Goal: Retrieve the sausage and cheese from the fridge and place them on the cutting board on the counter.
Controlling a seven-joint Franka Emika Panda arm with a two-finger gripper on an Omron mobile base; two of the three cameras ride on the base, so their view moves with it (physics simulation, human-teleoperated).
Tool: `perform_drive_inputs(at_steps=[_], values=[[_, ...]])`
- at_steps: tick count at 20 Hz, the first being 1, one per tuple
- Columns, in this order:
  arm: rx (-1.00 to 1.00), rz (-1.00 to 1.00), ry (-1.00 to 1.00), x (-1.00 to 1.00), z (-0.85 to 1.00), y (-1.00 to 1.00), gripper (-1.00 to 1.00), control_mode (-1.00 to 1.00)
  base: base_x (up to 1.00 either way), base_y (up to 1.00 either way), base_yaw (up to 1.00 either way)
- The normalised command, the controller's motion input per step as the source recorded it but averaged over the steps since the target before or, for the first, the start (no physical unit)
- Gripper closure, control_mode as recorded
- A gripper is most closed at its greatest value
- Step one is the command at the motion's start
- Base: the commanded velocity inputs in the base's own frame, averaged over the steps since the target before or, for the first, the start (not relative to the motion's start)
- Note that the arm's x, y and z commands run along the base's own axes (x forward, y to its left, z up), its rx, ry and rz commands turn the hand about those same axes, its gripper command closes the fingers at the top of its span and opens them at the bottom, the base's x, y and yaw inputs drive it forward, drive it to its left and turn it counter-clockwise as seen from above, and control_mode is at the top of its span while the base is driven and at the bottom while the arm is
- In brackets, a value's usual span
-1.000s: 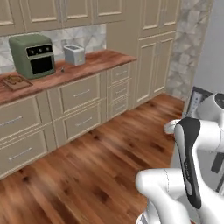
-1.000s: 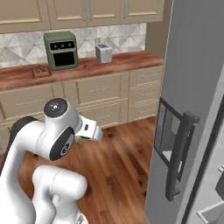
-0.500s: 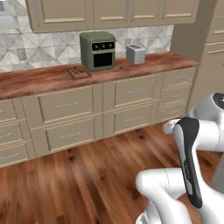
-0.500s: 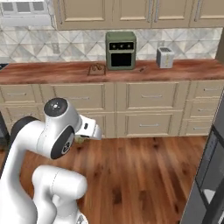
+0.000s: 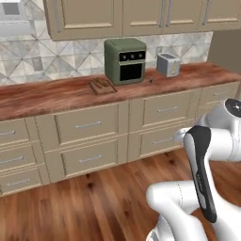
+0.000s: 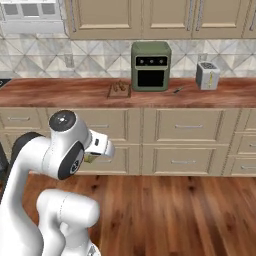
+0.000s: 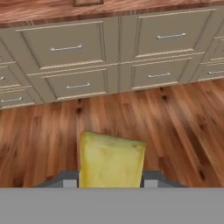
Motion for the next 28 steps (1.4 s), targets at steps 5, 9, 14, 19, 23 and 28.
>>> perform_drive_inputs(at_steps=[5, 9, 14, 19, 23, 28], values=[[0.00, 0.00, 0.00, 0.00, 0.00, 0.00, 1.00, 1.00, 0.94, 0.00, 0.00], [0.00, 0.00, 0.00, 0.00, 0.00, 0.00, 1.00, 1.00, 0.93, 0.02, 0.04], [0.00, 0.00, 0.00, 0.00, 0.00, 0.00, 1.00, 1.00, 0.91, 0.04, 0.08], [0.00, 0.00, 0.00, 0.00, 0.00, 0.00, 1.00, 1.00, 0.87, 0.00, 0.14], [0.00, 0.00, 0.00, 0.00, 0.00, 0.00, 1.00, 1.00, 0.88, -0.02, 0.05], [0.00, 0.00, 0.00, 0.00, 0.00, 0.00, 1.00, 1.00, 0.86, -0.01, 0.03]])
